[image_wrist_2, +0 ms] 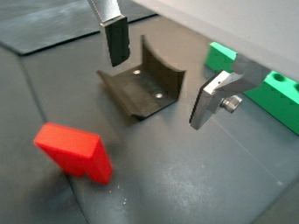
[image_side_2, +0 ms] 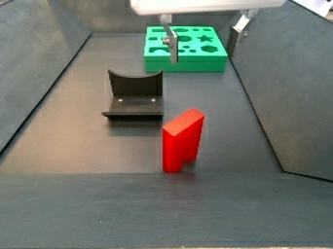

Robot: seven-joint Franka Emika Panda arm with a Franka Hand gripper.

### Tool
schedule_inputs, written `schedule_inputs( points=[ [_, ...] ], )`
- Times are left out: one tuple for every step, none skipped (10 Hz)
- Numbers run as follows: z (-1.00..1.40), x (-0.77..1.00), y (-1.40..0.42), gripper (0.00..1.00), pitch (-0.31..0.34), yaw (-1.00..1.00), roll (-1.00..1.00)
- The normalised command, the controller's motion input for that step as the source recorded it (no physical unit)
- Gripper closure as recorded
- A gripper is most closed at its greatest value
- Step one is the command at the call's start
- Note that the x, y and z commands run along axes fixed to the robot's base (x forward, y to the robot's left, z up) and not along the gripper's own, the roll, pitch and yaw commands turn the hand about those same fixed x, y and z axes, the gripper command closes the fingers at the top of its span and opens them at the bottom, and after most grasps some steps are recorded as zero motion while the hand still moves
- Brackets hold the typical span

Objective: Pick up the double-square object. Move up. Move to above the board. Insert the double-square object.
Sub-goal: Pick up the double-square object.

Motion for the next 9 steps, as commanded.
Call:
schedule_inputs(
  points=[
    [-0.02, 0.3, 0.11, 0.0, -0.059, 0.6, -0.11],
    [0.06, 0.49, 0.31, 0.0, 0.0, 0.37, -0.08],
    [0.0, 0.55, 0.42, 0.0, 0.0, 0.27, -0.07],
    [-0.01, 0.51, 0.51, 0.0, 0.024, 0.14, -0.02],
    [-0.1, 0.63, 0.6, 0.0, 0.043, 0.08, -0.08],
    [-0.15, 0.49, 0.62, 0.0, 0.036, 0.15, -0.04],
    [-0.2, 0.31, 0.59, 0.0, 0.0, 0.28, -0.04],
    [-0.31, 0.07, 0.51, 0.0, -0.013, 0.49, -0.05],
    [-0.5, -0.04, 0.45, 0.0, -0.116, 0.66, -0.03]
  ],
)
